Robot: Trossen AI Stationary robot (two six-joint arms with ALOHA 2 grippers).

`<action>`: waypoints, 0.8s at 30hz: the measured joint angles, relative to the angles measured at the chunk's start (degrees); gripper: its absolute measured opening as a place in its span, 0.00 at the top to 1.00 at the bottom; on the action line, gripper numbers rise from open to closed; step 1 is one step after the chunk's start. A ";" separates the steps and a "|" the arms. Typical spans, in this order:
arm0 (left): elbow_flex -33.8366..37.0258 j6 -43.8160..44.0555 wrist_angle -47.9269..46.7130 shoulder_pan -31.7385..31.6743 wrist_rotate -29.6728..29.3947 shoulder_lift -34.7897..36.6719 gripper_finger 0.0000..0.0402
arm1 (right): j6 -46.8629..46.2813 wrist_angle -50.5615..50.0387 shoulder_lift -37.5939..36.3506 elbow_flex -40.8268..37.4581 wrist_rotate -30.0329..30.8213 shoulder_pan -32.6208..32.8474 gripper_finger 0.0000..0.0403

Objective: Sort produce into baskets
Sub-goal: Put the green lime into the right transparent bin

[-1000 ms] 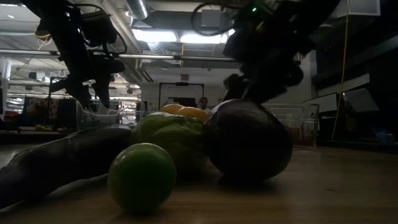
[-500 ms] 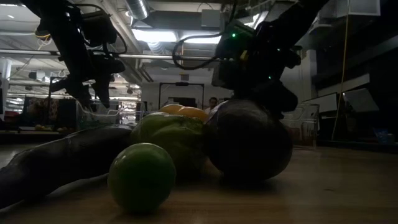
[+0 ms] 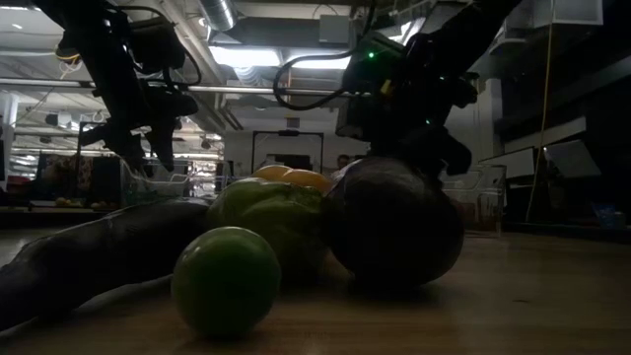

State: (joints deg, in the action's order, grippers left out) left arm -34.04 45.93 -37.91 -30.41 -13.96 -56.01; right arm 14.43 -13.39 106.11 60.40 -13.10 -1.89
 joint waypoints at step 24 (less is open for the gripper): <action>0.00 -1.35 -0.01 0.00 -0.42 -0.02 0.54 | -0.19 -14.24 -22.43 -0.02 18.77 0.00 0.42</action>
State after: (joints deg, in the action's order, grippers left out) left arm -34.04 44.58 -37.92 -30.41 -14.37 -56.03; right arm 14.24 -27.63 83.68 60.38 5.66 -1.89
